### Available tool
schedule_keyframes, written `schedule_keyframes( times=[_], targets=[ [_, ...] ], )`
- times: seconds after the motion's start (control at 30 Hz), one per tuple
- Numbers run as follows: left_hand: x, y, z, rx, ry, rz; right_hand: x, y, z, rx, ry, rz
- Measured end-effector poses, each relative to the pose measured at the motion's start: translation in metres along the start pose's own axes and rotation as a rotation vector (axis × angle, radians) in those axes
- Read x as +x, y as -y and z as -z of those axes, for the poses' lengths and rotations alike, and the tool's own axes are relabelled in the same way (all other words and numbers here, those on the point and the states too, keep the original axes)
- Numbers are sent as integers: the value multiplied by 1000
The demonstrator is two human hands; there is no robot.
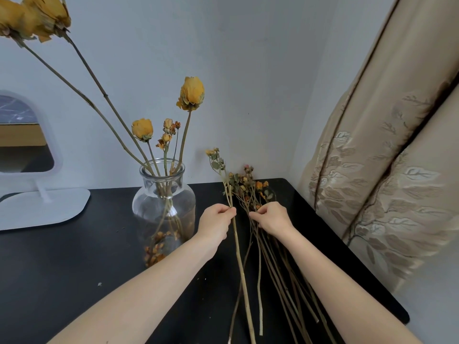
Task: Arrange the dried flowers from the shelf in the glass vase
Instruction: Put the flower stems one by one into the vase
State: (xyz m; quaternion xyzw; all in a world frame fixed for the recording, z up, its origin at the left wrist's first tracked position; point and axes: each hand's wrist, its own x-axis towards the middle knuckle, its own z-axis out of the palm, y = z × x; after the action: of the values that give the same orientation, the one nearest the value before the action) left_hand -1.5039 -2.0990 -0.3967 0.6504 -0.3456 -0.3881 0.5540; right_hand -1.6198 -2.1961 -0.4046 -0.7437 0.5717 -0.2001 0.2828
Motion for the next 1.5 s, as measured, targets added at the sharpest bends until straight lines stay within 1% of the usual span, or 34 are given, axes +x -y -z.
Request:
schedule_keyframes(
  times=[0.27,0.37,0.5,0.67,0.87,1.0,1.17,1.23,1.37,1.5],
  targets=[
    [-6,-10,-1,-40,49,4,2,0,13,-42,-68,32],
    [-8,-10,-2,-40,64,0,4,1,16,-4,-89,53],
    [-8,-8,-3,-43,72,5,5,0,24,23,-67,103],
    [-7,-4,-3,-40,75,18,2,-3,30,60,-113,136],
    [-7,0,-4,-40,75,22,2,-1,29,151,-23,100],
    [-5,2,-3,-29,65,29,1,-3,28,99,-24,121],
    [-5,4,-2,-21,64,45,0,-5,24,48,27,103],
    [-6,5,-2,-24,65,46,-1,-5,22,37,28,99],
    [-6,5,-3,-30,69,46,-1,-5,20,94,-2,81],
    [-6,5,-4,-31,71,50,0,-4,21,52,-1,80]
  ],
)
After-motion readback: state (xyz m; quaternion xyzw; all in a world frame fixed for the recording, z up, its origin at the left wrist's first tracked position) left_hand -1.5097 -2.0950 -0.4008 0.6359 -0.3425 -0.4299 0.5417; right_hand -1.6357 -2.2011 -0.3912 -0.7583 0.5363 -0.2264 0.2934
